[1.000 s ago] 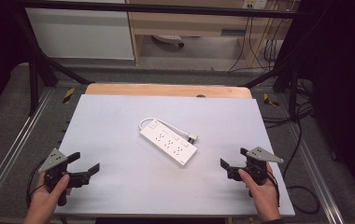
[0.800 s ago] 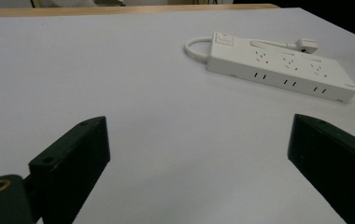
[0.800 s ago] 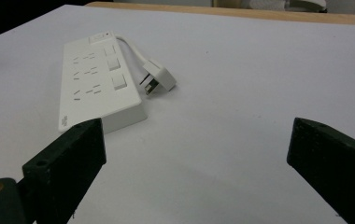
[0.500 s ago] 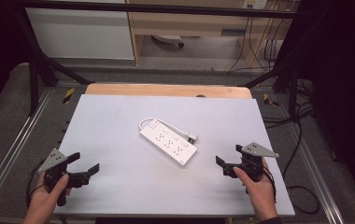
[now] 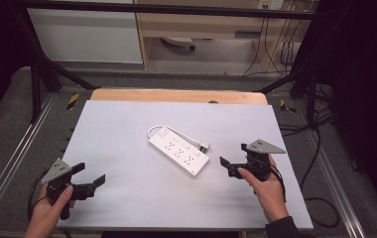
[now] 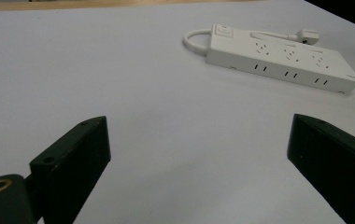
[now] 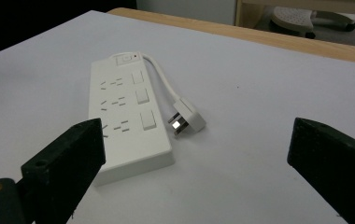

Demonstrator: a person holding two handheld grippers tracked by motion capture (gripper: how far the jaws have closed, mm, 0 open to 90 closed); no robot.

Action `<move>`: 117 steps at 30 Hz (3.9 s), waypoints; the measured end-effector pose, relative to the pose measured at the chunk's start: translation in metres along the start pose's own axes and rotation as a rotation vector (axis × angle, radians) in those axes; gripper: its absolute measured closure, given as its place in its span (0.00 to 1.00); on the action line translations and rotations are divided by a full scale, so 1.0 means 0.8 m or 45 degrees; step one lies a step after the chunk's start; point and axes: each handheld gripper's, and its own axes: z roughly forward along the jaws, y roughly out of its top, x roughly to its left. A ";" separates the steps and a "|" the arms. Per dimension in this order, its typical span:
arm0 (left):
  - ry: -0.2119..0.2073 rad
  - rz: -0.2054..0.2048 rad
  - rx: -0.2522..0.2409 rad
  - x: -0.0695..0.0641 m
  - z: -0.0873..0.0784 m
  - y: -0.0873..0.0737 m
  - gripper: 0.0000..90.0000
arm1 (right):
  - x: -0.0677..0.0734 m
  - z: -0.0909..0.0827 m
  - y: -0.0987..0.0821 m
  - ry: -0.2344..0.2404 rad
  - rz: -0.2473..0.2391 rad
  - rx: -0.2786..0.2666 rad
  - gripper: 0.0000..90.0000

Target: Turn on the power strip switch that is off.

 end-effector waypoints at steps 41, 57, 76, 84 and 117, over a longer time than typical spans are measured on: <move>-0.007 0.011 0.019 0.001 0.001 -0.002 0.07 | 0.004 0.069 0.057 0.048 0.103 -0.111 0.58; -0.009 0.009 0.020 0.002 0.001 -0.002 0.07 | 0.010 0.092 0.069 0.086 0.104 -0.154 0.84; -0.008 0.011 0.025 0.003 0.001 -0.002 0.07 | 0.014 0.120 0.077 0.093 0.126 -0.175 1.00; -0.006 0.006 0.029 0.004 0.001 -0.003 0.07 | 0.019 0.139 0.076 0.097 0.123 -0.146 1.00; 0.004 0.009 0.043 0.009 0.000 -0.004 0.07 | 0.054 0.199 0.075 0.117 0.047 0.047 1.00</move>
